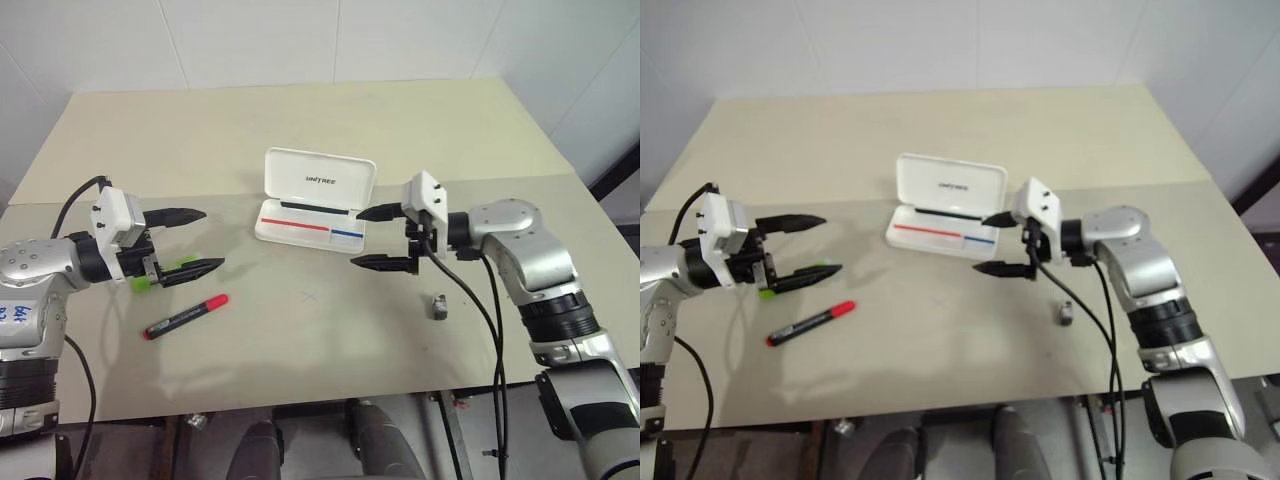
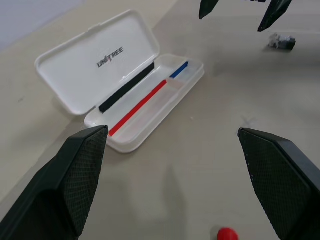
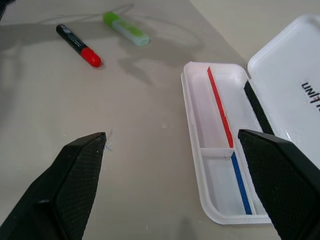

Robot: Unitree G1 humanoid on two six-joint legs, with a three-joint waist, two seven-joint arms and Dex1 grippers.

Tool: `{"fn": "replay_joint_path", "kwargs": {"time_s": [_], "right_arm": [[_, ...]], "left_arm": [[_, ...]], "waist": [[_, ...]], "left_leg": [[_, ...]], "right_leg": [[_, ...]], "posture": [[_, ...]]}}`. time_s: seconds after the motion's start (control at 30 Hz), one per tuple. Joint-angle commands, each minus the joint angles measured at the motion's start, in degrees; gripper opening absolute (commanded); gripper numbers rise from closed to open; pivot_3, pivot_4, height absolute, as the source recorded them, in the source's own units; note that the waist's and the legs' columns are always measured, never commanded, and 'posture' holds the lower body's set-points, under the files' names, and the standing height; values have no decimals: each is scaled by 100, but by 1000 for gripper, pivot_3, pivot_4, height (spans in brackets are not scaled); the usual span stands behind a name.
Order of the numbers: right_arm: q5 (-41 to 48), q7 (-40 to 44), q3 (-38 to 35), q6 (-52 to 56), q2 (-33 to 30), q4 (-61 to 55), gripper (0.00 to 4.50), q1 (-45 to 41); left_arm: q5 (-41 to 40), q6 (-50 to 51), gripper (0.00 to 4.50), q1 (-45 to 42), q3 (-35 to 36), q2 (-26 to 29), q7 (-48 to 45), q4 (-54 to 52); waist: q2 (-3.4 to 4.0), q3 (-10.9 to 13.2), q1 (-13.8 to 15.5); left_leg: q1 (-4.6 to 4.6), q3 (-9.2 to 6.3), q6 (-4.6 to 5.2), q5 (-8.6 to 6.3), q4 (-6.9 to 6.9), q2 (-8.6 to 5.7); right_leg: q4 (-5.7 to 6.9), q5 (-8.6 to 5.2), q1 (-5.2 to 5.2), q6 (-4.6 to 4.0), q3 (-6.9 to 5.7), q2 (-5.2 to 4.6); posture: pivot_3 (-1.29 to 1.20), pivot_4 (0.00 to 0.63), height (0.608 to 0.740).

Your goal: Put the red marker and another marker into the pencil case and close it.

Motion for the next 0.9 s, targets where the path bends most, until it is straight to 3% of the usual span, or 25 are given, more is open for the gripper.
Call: {"fn": "replay_joint_path", "kwargs": {"time_s": [0.03,0.2,0.9], "right_arm": [[-315,-71,177,-182,141,340,3522,-223],[-755,-76,454,-391,289,794,1767,-423],[-1651,213,720,-1334,1009,2767,1767,-1346]], "left_arm": [[-92,-65,4500,-73,214,166,-24,-50],[-78,-88,4500,-32,159,219,-123,-15],[-242,67,4500,251,308,203,130,-472]], "waist": [[0,0,-5],[0,0,-41],[0,0,-95]], "left_leg": [[1,0,0,0,0,0],[-2,-1,0,0,-3,1],[1,-2,0,0,0,2]], "right_leg": [[1,0,1,0,-1,0],[1,0,-3,0,-2,0],[20,0,-7,0,-2,1]], "posture": [[0,150,740],[0,150,740],[0,150,740]]}}
